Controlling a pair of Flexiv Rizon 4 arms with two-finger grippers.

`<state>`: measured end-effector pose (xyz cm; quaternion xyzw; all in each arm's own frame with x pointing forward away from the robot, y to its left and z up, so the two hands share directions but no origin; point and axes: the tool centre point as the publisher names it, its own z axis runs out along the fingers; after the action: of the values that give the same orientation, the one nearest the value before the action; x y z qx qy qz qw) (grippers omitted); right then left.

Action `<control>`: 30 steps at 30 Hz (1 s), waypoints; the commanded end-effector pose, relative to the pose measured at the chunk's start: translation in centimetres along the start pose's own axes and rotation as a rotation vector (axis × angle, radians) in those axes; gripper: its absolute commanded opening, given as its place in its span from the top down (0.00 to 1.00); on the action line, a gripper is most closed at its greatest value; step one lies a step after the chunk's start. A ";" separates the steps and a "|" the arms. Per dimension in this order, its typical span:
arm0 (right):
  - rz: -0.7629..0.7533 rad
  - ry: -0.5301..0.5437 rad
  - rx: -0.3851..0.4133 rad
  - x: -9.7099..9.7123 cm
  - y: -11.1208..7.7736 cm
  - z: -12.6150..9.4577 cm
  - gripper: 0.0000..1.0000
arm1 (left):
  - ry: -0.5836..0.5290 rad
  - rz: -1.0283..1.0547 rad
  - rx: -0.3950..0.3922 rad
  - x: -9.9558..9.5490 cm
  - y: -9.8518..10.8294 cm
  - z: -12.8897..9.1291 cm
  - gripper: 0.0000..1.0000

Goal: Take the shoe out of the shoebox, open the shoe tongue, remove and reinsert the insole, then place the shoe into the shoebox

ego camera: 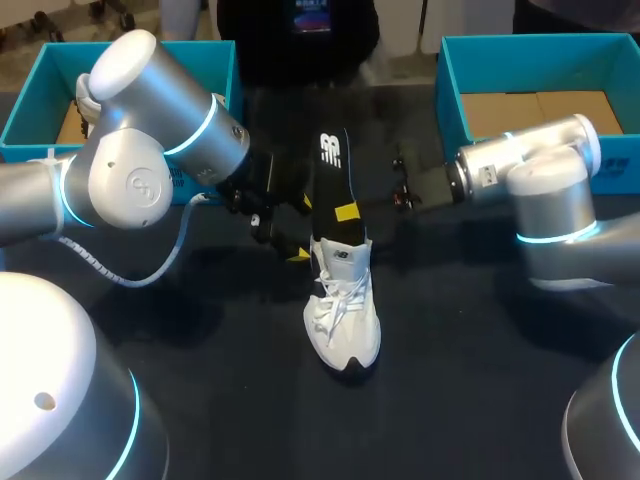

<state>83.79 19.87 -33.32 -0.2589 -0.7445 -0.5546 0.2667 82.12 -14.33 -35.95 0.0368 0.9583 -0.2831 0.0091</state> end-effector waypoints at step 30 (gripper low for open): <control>0.077 -0.066 -0.024 1.9 -5.5 1.6 1.00 | -0.001 0.000 -0.003 0.0 0.0 0.0 0.00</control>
<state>79.46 20.00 -35.88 -0.3040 -0.7351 -0.5454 0.2641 82.12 -14.33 -35.95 0.0368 0.9583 -0.2831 0.0091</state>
